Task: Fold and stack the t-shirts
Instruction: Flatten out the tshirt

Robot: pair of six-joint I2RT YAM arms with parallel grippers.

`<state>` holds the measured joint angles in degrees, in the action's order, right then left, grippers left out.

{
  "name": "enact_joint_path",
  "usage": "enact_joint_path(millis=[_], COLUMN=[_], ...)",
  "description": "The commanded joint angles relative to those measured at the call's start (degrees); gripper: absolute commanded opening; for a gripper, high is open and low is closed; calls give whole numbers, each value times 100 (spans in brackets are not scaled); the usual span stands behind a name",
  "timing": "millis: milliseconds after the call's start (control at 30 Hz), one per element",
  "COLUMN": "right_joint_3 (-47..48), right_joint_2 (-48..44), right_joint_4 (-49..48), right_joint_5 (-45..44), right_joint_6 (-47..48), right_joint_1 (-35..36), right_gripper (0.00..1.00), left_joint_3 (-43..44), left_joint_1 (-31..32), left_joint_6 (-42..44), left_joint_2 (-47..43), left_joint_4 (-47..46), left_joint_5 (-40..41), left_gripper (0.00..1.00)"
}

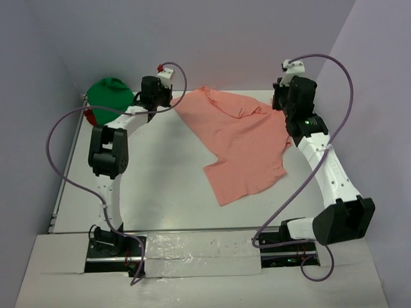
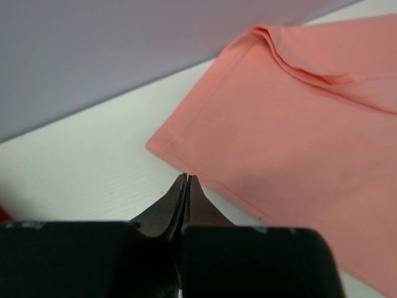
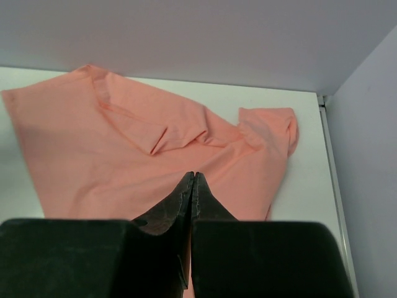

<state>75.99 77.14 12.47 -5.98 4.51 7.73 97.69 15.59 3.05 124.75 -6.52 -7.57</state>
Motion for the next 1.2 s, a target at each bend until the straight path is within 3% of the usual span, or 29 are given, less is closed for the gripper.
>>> enact_joint_path(millis=[0, 333, 600, 967, 1167], right_joint_3=[-320, -418, 12, 592, 821], right_joint_2=[-401, -964, -1351, -1606, -1738], right_joint_4=[326, 704, 1195, 1829, 2005], right_joint_5=[343, 343, 369, 352, 273], right_joint_6=[58, 155, 146, 146, 181], right_joint_1=[45, 45, 36, 27, 18], right_gripper=[0, 0, 0, 0, 0], left_joint_3=[872, 2209, 4168, 4513, 4163], left_joint_1=[58, 330, 436, 725, 621], left_joint_6=[-190, -156, -147, 266, 345], left_joint_2=[417, 1499, 2756, 3116, 3066], left_joint_4=[546, 1135, 2970, 4747, 6056], left_joint_5=[-447, -711, -465, -140, -691], left_gripper=[0, 0, 0, 5, 0])
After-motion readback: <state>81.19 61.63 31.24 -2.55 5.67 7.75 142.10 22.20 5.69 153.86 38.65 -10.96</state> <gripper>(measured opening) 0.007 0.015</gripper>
